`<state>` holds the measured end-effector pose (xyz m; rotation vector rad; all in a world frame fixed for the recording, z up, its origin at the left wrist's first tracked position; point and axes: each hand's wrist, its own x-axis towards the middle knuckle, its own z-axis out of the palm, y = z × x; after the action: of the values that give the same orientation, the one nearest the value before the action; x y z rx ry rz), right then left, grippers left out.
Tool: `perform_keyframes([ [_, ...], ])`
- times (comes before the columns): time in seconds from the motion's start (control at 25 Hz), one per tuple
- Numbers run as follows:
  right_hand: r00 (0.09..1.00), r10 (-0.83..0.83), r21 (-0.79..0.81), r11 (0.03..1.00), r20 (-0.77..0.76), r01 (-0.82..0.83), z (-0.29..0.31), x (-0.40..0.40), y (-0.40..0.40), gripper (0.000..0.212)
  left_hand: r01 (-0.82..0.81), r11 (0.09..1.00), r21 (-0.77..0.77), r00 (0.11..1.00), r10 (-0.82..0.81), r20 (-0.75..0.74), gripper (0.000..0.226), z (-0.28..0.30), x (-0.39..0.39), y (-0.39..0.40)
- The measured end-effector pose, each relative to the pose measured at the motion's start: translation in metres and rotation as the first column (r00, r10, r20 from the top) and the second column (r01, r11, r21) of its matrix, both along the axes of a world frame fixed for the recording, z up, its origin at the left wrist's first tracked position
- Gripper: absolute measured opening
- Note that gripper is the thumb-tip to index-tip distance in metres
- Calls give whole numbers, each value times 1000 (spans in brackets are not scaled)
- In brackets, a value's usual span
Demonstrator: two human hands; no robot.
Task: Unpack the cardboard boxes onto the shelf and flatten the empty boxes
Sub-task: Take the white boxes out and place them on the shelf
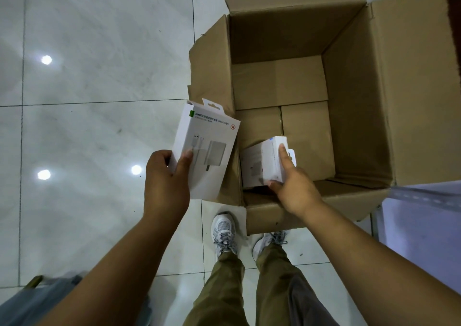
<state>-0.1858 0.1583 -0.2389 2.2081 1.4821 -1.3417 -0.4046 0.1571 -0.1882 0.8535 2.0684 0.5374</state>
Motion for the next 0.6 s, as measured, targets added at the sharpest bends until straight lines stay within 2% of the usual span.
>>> perform_keyframes([
  [0.32,978,-185,172,965,-96,199,13,4,6,72,12,1000,-4,1000,-12,6,23,12,6,1],
  [0.6,859,-399,272,830,-320,487,89,31,17,71,2,1000,30,999,-3,54,24,67,26,6],
])
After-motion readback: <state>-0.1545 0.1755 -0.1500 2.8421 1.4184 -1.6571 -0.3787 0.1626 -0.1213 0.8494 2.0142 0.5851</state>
